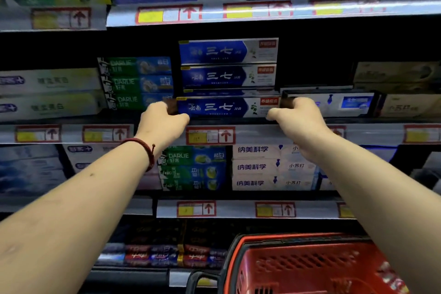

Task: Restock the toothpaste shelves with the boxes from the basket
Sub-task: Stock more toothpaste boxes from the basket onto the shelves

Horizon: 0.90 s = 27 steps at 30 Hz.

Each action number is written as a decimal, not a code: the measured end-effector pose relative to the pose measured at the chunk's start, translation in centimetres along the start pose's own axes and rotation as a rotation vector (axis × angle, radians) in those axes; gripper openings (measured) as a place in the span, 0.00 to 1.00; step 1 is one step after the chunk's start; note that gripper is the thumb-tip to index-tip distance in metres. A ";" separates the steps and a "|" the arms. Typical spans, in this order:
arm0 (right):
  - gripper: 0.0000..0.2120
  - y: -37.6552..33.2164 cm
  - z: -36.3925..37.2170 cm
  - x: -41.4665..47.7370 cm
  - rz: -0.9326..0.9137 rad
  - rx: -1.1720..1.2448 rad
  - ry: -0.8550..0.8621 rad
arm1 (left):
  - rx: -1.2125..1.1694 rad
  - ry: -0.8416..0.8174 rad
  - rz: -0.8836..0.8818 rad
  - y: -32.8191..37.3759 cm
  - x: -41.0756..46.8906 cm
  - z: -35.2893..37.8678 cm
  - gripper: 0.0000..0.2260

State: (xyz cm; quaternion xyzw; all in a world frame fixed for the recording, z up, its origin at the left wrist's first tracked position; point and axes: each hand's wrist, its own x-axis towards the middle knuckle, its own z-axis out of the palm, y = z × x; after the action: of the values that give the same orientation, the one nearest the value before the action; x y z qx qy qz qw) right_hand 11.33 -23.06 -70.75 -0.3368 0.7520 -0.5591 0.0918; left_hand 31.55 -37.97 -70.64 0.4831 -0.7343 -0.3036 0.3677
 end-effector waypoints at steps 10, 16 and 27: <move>0.12 -0.4 0.0 -1.2 -0.101 -0.195 -0.003 | 0.199 -0.114 0.050 0.7 -1.2 0.2 0.08; 0.26 -0.9 -1.6 -3.8 -0.280 -0.420 -0.102 | 0.414 -0.135 0.261 1.7 -4.2 -0.2 0.28; 0.36 2.8 -5.9 -10.2 -0.364 -0.550 -0.281 | 0.486 -0.214 0.533 1.6 -13.1 4.3 0.31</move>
State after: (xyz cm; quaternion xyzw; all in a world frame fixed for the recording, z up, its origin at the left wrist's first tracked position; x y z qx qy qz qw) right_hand 14.89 -11.78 -73.61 -0.5509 0.7822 -0.2910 -0.0008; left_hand 30.64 -24.82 -74.97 0.3136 -0.9192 -0.0630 0.2295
